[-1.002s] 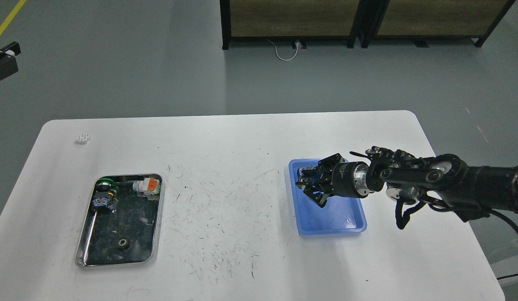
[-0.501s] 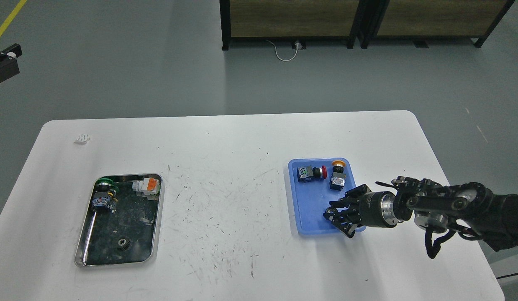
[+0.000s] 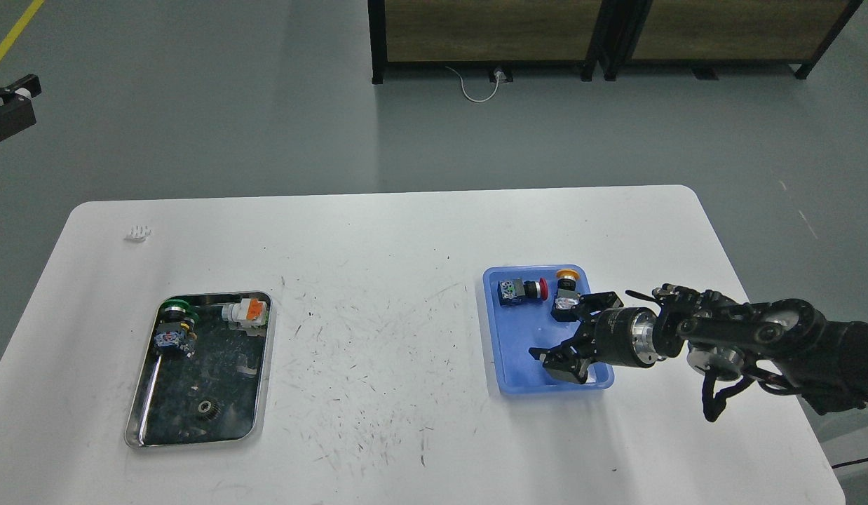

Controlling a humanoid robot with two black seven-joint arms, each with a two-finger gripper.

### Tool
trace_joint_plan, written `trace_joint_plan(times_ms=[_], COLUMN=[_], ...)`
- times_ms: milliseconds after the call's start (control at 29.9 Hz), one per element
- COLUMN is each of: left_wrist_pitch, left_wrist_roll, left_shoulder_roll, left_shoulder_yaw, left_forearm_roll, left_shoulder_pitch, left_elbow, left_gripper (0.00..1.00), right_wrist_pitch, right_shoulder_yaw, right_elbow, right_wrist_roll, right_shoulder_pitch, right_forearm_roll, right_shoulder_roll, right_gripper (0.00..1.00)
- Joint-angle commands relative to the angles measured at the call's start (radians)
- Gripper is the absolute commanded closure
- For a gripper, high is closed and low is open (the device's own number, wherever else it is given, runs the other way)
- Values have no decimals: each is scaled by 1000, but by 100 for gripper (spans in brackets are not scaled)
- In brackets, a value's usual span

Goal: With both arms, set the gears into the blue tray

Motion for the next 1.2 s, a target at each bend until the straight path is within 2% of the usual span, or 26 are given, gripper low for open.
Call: trace_joint_plan(times_ms=[0,200,267,334,401,434,702,802,1036,1169], left_wrist_pitch=[-49,-149,-175,-218,-219,-219,-219,-218,-124,-74], left_wrist_roll=[-2,-34,-63,-113,-152,-158,-152,-152,-143,-114], left_shoulder_roll=[0,0,-9,-32,-38,-40,-61,-84,-144,-170], left_shoulder_yaw=[6,44,63,96,130,139,155,153,153,153], left_forearm_roll=[19,98,111,147,204,226,356,405,410,408], left_shoulder_pitch=[3,23,37,44,58,70,233,302,388,435], left_elbow=[0,-2,-3,-5,-27,-41,-176,-193,-193,-193], left_gripper=[1,2,2,2,1,1,2,2,2,2], right_wrist_pitch=[0,-5,-5,-5,-9,-12,-55,-71,-81,-83], right_shoulder_yaw=[112,268,301,321,330,330,333,350,350,350], right_elbow=[-27,-132,-164,-201,-244,-261,-373,-388,-400,-413], right_wrist_roll=[1,-1,-1,-1,-2,-2,-10,-12,-13,-13], right_shoulder_pitch=[85,229,264,301,329,336,361,356,347,346], right_forearm_roll=[73,180,193,208,220,222,223,223,223,223], right_shoulder_roll=[19,28,23,20,19,19,27,33,40,54], right_gripper=[16,15,14,14,14,14,14,14,14,14])
